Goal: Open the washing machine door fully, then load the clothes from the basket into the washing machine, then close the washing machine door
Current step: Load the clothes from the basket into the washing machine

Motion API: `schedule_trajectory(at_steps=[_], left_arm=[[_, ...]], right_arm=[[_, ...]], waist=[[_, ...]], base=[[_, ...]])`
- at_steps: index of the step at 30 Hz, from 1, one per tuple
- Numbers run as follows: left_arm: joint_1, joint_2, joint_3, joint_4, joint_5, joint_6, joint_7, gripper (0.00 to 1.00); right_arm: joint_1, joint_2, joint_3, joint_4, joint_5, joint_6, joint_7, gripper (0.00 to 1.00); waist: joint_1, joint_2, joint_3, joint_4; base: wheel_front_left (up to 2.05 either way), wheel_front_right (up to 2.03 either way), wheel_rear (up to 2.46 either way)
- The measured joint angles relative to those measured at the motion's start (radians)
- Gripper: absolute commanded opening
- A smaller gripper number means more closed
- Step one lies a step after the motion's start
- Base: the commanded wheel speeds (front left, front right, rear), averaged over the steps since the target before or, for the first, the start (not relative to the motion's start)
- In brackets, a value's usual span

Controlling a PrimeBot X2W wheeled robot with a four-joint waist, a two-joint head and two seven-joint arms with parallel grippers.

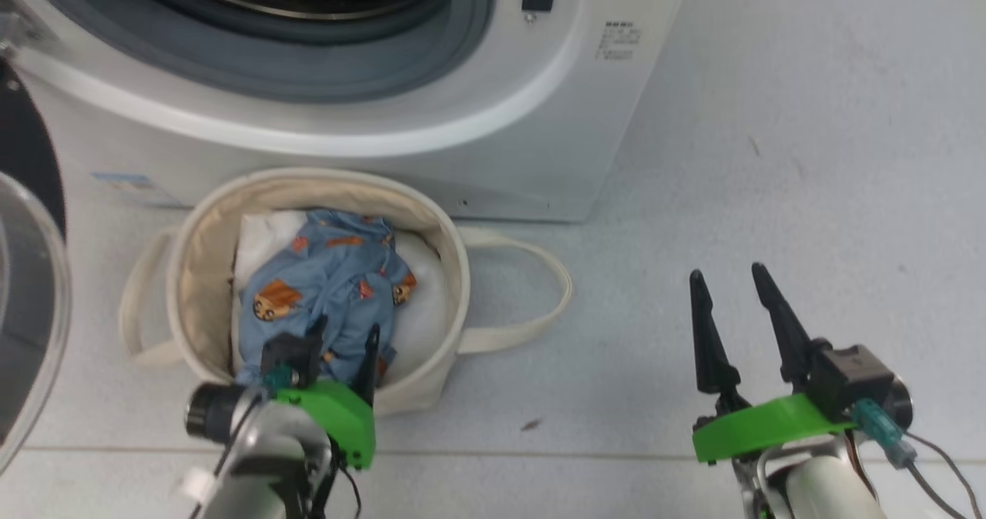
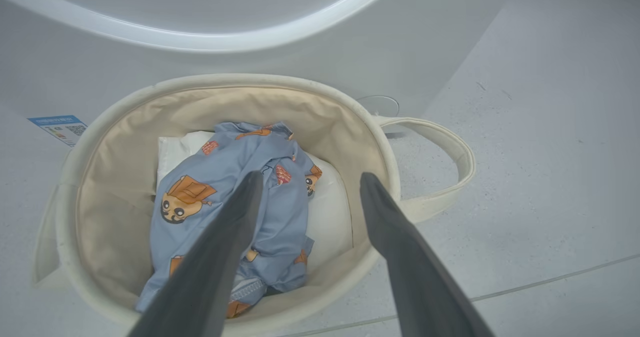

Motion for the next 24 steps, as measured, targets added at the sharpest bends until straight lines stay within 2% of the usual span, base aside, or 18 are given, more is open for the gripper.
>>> schedule_trajectory(at_steps=[4, 10, 15, 20, 22, 24], left_arm=[[-0.158, 0.001, -0.004, 0.155, 0.014, -0.004, 0.000, 1.00], [-0.362, 0.009, -0.007, 0.310, 0.016, -0.002, 0.024, 1.00], [-0.453, 0.019, -0.016, 0.370, 0.033, 0.006, 0.089, 1.00], [-0.507, 0.026, -0.048, 0.394, 0.042, -0.016, 0.174, 1.00], [-0.531, 0.032, -0.072, 0.395, 0.067, -0.001, 0.203, 1.00], [-0.558, 0.039, -0.072, 0.397, 0.076, 0.054, 0.228, 1.00]], right_arm=[[-0.041, 0.000, -0.001, -0.011, -0.010, 0.000, 0.000, 1.00], [-0.107, 0.000, -0.016, -0.034, -0.018, 0.000, 0.000, 1.00], [-0.148, -0.001, -0.020, -0.044, -0.018, 0.000, 0.000, 1.00], [-0.172, -0.001, -0.025, -0.057, -0.018, 0.000, 0.000, 1.00], [-0.181, -0.001, -0.029, -0.061, -0.018, 0.000, 0.000, 1.00], [-0.187, -0.002, -0.030, -0.066, -0.018, 0.000, 0.000, 1.00]], waist=[[0.0001, 0.0000, 0.090, -0.013], [0.0001, 0.0000, 0.218, -0.035], [0.0000, 0.0000, 0.309, -0.054], [-0.0001, 0.0000, 0.387, -0.067], [-0.0001, -0.0001, 0.413, -0.071], [-0.0001, 0.0000, 0.437, -0.072]], base=[[0.00, 0.00, 0.00], [0.00, 0.00, 0.00], [0.00, 0.00, 0.00], [0.00, 0.00, 0.00], [0.00, 0.00, 0.00], [0.00, 0.00, 0.00]])
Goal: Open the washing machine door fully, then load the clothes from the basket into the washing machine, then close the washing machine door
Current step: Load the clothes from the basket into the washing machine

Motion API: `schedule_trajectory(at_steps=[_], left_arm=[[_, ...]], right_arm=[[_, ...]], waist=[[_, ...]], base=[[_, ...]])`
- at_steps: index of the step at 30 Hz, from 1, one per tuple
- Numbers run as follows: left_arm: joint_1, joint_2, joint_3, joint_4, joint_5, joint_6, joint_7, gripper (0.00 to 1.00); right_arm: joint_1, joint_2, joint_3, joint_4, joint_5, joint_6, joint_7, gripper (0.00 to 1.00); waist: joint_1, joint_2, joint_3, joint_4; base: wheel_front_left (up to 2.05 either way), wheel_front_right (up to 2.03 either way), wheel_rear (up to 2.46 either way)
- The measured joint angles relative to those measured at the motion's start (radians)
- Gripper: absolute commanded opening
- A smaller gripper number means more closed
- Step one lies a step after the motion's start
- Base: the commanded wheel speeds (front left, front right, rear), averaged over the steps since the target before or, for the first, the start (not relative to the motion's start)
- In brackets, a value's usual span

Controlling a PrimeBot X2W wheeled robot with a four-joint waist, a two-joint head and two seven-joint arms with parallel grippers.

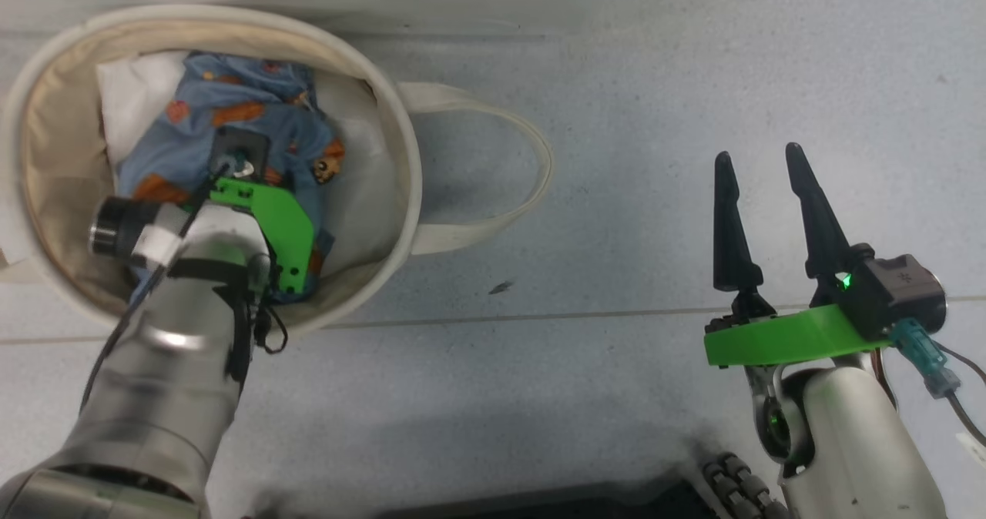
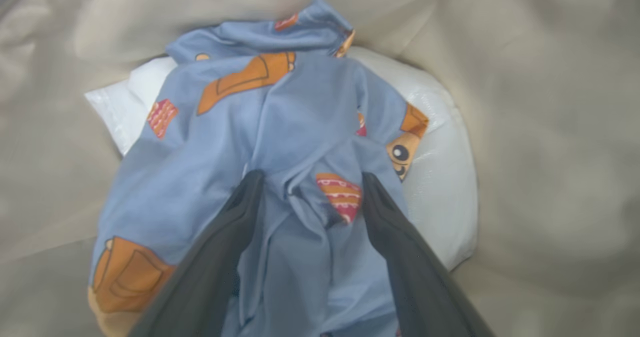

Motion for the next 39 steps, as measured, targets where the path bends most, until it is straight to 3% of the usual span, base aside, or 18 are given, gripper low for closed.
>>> schedule_trajectory(at_steps=[3, 7, 11, 15, 16, 17, 23, 28, 33, 35, 39], left_arm=[[-0.031, 0.010, 0.002, 0.001, 0.001, 0.085, 0.095, 1.00], [-0.049, 0.006, 0.000, 0.002, 0.002, 0.137, 0.135, 1.00], [-0.062, -0.002, 0.002, 0.003, -0.010, 0.149, 0.154, 1.00], [-0.065, -0.017, 0.025, 0.003, -0.053, 0.133, 0.176, 1.00], [-0.065, -0.020, 0.035, 0.003, -0.065, 0.133, 0.172, 0.94], [-0.065, -0.022, 0.041, 0.003, -0.075, 0.132, 0.156, 0.00], [-0.057, -0.030, 0.078, 0.005, -0.133, 0.111, 0.038, 0.00], [-0.013, -0.040, 0.136, -0.002, -0.205, 0.066, -0.150, 0.00], [0.048, -0.045, 0.156, -0.014, -0.230, 0.037, -0.212, 0.00], [0.086, -0.044, 0.170, -0.053, -0.244, 0.024, -0.221, 0.00], [0.187, -0.035, 0.209, -0.273, -0.242, 0.011, -0.221, 0.00]], right_arm=[[-0.005, 0.000, 0.001, 0.000, 0.000, 0.000, 0.000, 1.00], [-0.021, 0.000, 0.002, -0.007, 0.000, 0.000, 0.000, 1.00], [-0.031, 0.000, 0.002, -0.007, 0.000, 0.000, 0.000, 1.00], [-0.035, -0.001, 0.002, -0.009, 0.000, 0.000, 0.000, 1.00], [-0.035, -0.001, 0.002, -0.009, 0.000, 0.000, 0.000, 1.00], [-0.035, -0.002, 0.002, -0.009, 0.000, 0.000, 0.000, 1.00], [-0.036, -0.019, 0.005, -0.008, 0.000, 0.000, 0.000, 1.00], [-0.036, -0.020, 0.015, -0.001, 0.000, 0.000, 0.000, 1.00], [-0.034, -0.020, 0.021, 0.021, 0.000, 0.000, 0.000, 1.00], [-0.033, -0.020, 0.024, 0.034, 0.000, 0.000, 0.000, 1.00], [-0.012, -0.019, 0.027, 0.049, 0.000, 0.000, 0.000, 1.00]], waist=[[-0.0001, 0.0000, 0.030, -0.001], [-0.0001, 0.0000, 0.064, -0.002], [-0.0001, 0.0000, 0.091, -0.003], [-0.0001, 0.0000, 0.107, -0.005], [-0.0001, 0.0000, 0.109, -0.004], [-0.0001, 0.0000, 0.110, -0.002], [-0.0002, 0.0000, 0.082, 0.016], [-0.0002, 0.0000, 0.023, 0.027], [-0.0003, 0.0000, -0.043, 0.037], [-0.0003, 0.0000, -0.082, 0.044], [-0.0004, 0.0000, -0.163, 0.059]], base=[[0.00, 0.00, 0.00], [0.00, 0.00, 0.00], [0.00, 0.00, 0.00], [0.00, 0.00, 0.00], [0.00, 0.00, 0.00], [0.00, 0.00, 0.00], [0.00, 0.00, 0.00], [0.00, 0.00, 0.00], [0.00, 0.00, 0.00], [0.00, 0.00, 0.00], [0.00, 0.00, 0.00]])
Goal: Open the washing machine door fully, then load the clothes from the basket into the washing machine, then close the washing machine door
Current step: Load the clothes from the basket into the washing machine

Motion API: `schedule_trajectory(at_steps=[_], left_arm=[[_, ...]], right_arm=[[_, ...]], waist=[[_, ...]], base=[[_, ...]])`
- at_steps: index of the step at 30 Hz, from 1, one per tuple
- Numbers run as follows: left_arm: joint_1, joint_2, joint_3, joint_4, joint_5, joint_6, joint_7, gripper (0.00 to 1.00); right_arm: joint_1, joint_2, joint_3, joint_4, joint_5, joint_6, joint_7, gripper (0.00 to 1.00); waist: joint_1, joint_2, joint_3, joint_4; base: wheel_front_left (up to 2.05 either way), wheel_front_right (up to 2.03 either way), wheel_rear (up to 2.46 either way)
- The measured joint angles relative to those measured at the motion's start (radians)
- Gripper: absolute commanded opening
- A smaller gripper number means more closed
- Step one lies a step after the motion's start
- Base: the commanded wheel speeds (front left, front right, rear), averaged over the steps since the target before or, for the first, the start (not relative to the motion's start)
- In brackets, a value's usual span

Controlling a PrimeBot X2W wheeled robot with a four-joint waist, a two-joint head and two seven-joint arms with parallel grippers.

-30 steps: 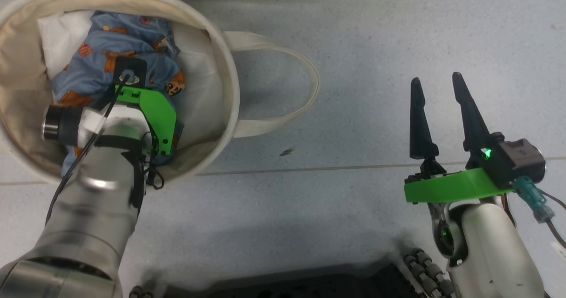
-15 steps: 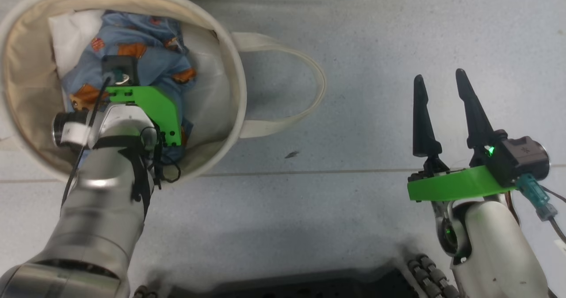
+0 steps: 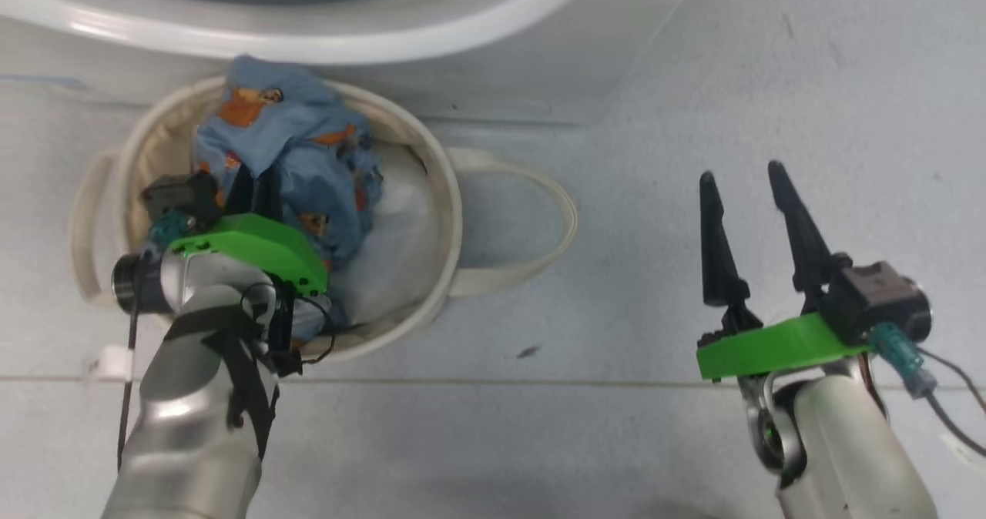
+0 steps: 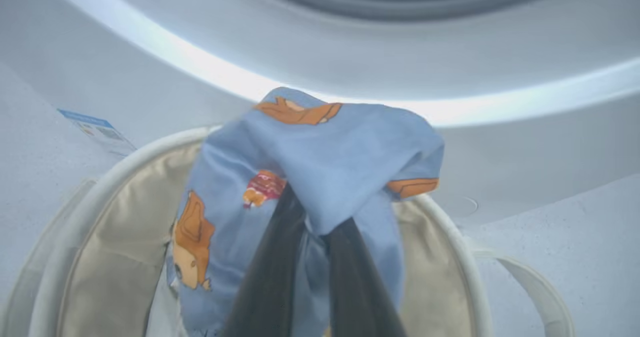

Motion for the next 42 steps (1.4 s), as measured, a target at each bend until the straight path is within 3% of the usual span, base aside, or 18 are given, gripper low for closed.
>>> schedule_trajectory(at_steps=[12, 19, 31, 42], left_arm=[[0.395, -0.007, 0.177, -0.553, 0.072, -0.109, -0.001, 0.00], [0.580, -0.011, 0.186, -0.771, 0.062, -0.155, -0.001, 0.00], [0.836, -0.010, 0.182, -0.936, -0.009, -0.139, -0.001, 0.00], [0.855, -0.009, 0.173, -0.938, -0.025, -0.138, -0.001, 0.00]], right_arm=[[0.125, 0.006, 0.008, 0.047, 0.016, 0.000, 0.000, 1.00], [0.176, 0.008, 0.007, 0.060, 0.061, 0.000, 0.000, 1.00], [0.279, 0.015, 0.010, 0.077, 0.083, 0.000, 0.000, 1.00], [0.287, 0.016, 0.018, 0.075, 0.091, 0.000, 0.000, 1.00]], waist=[[-0.0001, 0.0000, -0.243, 0.036], [0.0000, 0.0000, -0.366, 0.044], [-0.0001, 0.0001, -0.532, 0.022], [0.0002, 0.0001, -0.526, 0.010]], base=[[0.00, 0.00, 0.00], [0.00, 0.00, 0.00], [0.00, 0.00, 0.00], [0.00, 0.00, 0.00]])
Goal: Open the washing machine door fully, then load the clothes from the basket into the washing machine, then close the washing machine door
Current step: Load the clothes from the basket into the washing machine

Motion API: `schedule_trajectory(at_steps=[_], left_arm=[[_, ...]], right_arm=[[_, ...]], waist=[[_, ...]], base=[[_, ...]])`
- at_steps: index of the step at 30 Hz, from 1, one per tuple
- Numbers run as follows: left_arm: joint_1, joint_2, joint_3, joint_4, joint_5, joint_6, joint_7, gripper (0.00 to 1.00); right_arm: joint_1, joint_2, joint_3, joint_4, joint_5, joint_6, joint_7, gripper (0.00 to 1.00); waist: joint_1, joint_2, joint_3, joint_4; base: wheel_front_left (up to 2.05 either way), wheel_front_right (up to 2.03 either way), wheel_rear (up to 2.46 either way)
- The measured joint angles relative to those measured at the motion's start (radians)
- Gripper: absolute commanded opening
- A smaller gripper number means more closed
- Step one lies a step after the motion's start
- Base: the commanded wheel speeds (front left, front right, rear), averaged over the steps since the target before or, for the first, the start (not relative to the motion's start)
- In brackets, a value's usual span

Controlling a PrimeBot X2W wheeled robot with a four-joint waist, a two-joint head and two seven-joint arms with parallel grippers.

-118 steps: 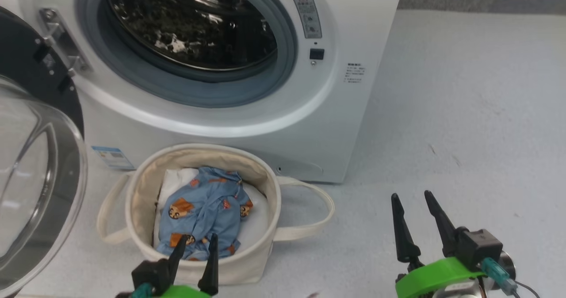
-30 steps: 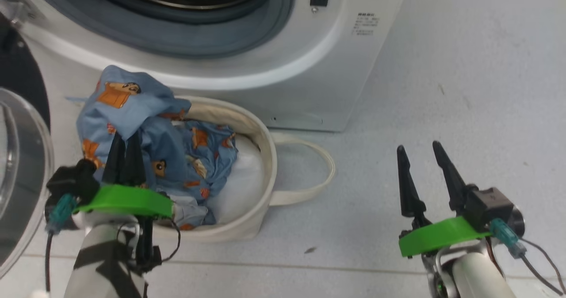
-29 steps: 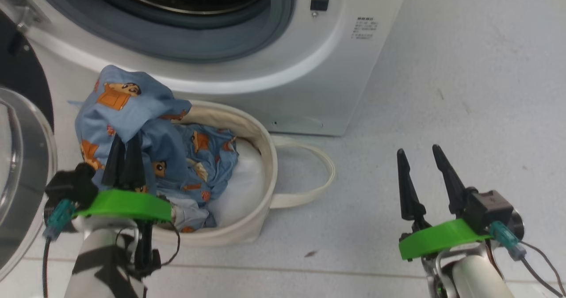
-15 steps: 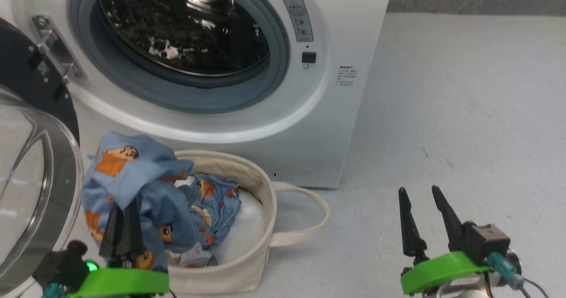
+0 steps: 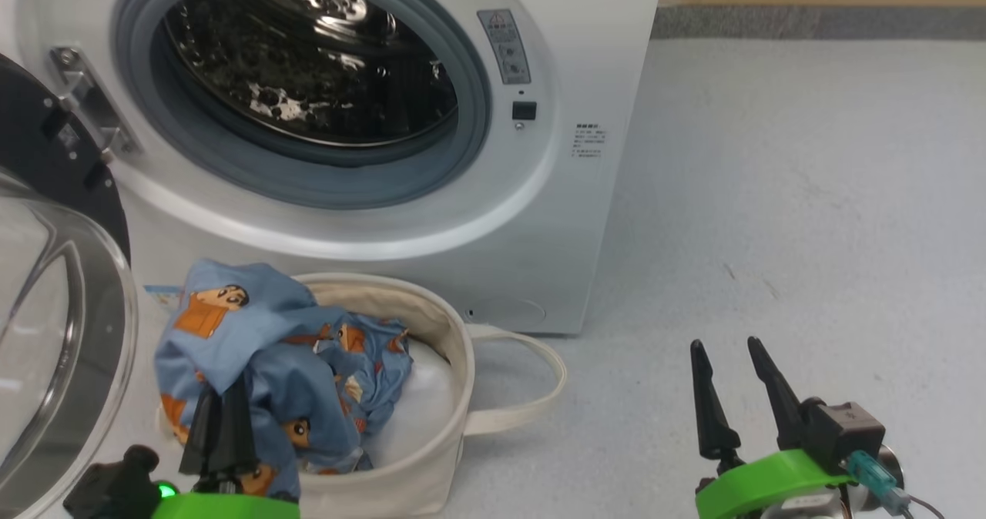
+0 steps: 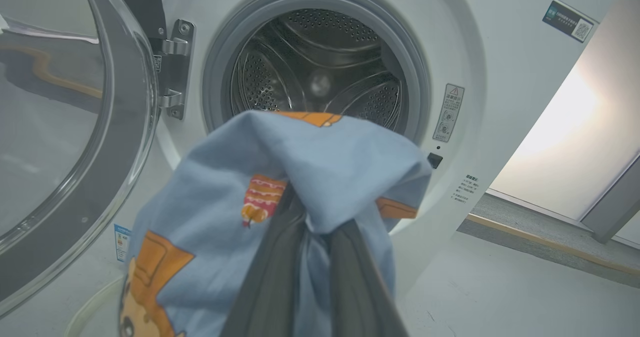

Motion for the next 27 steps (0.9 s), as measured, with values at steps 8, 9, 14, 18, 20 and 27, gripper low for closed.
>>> schedule_trajectory(at_steps=[8, 9, 14, 18, 20, 27], left_arm=[[-0.101, 0.000, -0.025, -0.005, 0.013, 0.017, 0.000, 0.00], [-0.124, 0.000, -0.026, -0.004, 0.016, 0.017, 0.000, 0.00], [-0.234, -0.001, -0.027, 0.025, 0.043, 0.016, 0.000, 0.00], [-0.383, -0.002, -0.007, 0.064, 0.059, 0.015, 0.000, 0.00], [-0.462, -0.003, 0.021, 0.079, 0.059, 0.015, 0.000, 0.00], [-0.715, -0.008, 0.121, 0.166, 0.076, -0.030, -0.007, 0.00]], right_arm=[[-0.020, 0.000, -0.001, -0.018, -0.002, 0.000, 0.000, 1.00], [-0.030, 0.000, -0.001, -0.022, -0.003, 0.000, 0.000, 1.00], [-0.079, 0.000, -0.002, -0.037, -0.014, 0.000, 0.000, 1.00], [-0.127, 0.000, -0.001, -0.048, -0.031, 0.000, 0.000, 1.00], [-0.150, 0.000, -0.003, -0.058, -0.024, 0.000, 0.000, 1.00], [-0.221, 0.002, -0.041, -0.055, 0.223, 0.000, 0.000, 1.00]], waist=[[0.0002, 0.0000, 0.086, -0.010], [0.0002, 0.0000, 0.101, -0.011], [0.0003, 0.0000, 0.171, -0.021], [0.0004, 0.0000, 0.251, -0.036], [0.0004, 0.0000, 0.293, -0.047], [0.0004, 0.0000, 0.431, -0.097]], base=[[0.00, 0.00, 0.00], [0.00, 0.00, 0.00], [0.00, 0.00, 0.00], [0.00, 0.00, 0.00], [0.00, 0.00, 0.00], [0.00, 0.00, 0.00]])
